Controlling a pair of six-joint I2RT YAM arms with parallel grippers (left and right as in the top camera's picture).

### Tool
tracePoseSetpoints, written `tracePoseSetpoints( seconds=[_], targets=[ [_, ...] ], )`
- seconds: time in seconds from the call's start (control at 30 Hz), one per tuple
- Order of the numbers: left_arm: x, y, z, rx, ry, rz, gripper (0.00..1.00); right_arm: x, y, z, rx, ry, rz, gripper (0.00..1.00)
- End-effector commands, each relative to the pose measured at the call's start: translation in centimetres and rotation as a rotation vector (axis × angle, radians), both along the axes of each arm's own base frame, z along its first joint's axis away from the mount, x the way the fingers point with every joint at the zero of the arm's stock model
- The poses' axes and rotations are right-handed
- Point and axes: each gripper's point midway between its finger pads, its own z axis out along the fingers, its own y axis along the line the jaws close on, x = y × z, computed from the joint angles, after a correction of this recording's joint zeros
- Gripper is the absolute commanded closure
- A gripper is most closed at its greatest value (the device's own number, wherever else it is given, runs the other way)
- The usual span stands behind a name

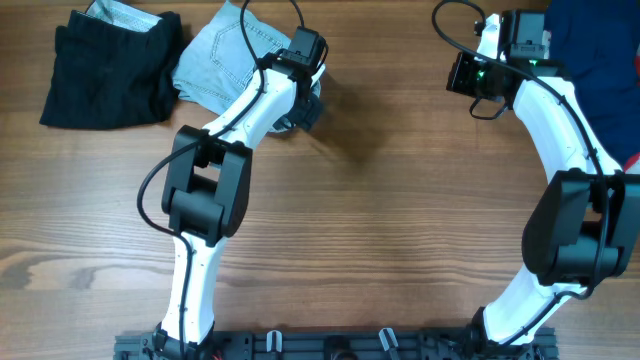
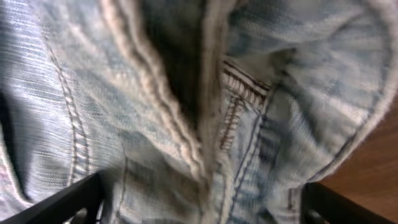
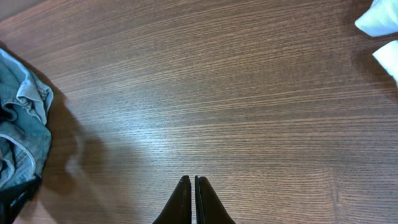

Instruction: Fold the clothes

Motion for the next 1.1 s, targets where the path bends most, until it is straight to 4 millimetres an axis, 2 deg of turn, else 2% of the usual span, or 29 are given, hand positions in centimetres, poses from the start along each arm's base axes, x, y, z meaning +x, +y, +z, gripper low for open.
tracePoseSetpoints(
  seconds=[0.0,0.17,0.27,0.4,0.5,0.7,0.87,1.07],
  targets=[
    [0.2,4.7,-5.2,0.132,0.037,0.100,0.11,0.2,0.1,0.4,-0.009,-0.014,0.012,0.96],
    [0.2,5.1,-5.6,0.131,0.042,0.121,0.12,0.2,0.1,0.4,-0.010,-0.015,0.013,0.96],
    [-0.6,4.0,-4.8,0.139,0.057,0.089,0.12,0.2,0.1,0.4,-0.009,-0.015,0.012,0.96],
    [-2.9,1.5,-3.6,0.229,0.098,-0.029,0.06,0.2,0.1,0.4,-0.009,-0.015,0.012,0.96],
    [-4.1,1.1,-3.6,0.274,0.123,-0.041,0.03,0.2,0.1,0.4,-0.009,-0.014,0.012,0.96],
    [-5.0,3.0,-3.4,0.289,0.130,0.099,0.03,0.2,0.1,0.4,-0.009,-0.014,0.013,0.96],
    [-3.4,4.9,-3.1,0.273,0.057,0.213,0.01,0.2,0.1,0.4,-0.009,-0.014,0.012,0.96],
    [0.3,7.1,-3.2,0.182,-0.079,0.320,0.01,0.1,0.1,0.3,-0.009,-0.010,0.012,0.96]
  ],
)
